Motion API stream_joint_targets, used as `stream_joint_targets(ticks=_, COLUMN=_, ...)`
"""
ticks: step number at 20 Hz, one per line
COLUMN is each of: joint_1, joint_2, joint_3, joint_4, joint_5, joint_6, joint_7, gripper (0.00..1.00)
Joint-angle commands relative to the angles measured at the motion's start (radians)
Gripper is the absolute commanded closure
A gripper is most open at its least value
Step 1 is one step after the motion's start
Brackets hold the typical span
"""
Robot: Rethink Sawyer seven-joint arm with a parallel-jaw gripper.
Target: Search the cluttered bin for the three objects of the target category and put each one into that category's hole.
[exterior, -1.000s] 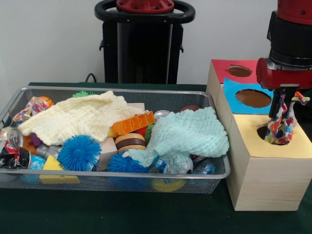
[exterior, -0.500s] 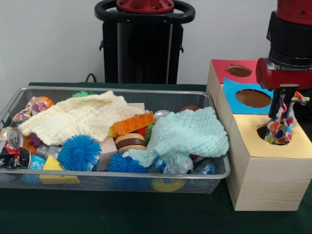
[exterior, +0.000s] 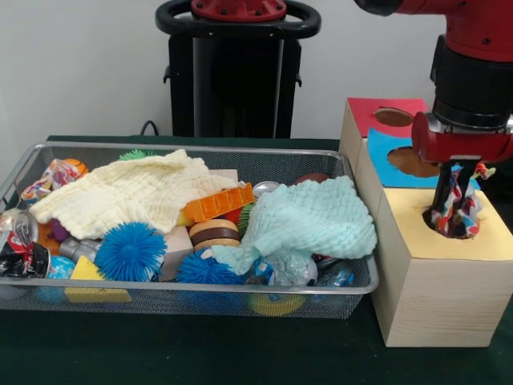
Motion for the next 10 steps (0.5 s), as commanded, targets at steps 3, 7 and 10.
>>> stream_joint_targets(ticks=3, joint_1=-0.051, joint_2=0.103, joint_3=0.084, joint_4=-0.052, joint_5=-0.051, joint_6=-0.071, joint_7=-0.028, gripper=1.00)
stream_joint_targets(ticks=7, joint_1=-0.050, joint_2=0.118, joint_3=0.085, joint_4=-0.075, joint_5=-0.051, joint_6=-0.064, joint_7=-0.029, gripper=1.00)
stream_joint_targets(ticks=10, joint_1=-0.039, joint_2=0.127, joint_3=0.079, joint_4=-0.085, joint_5=-0.052, joint_6=-0.064, joint_7=-0.016, gripper=1.00)
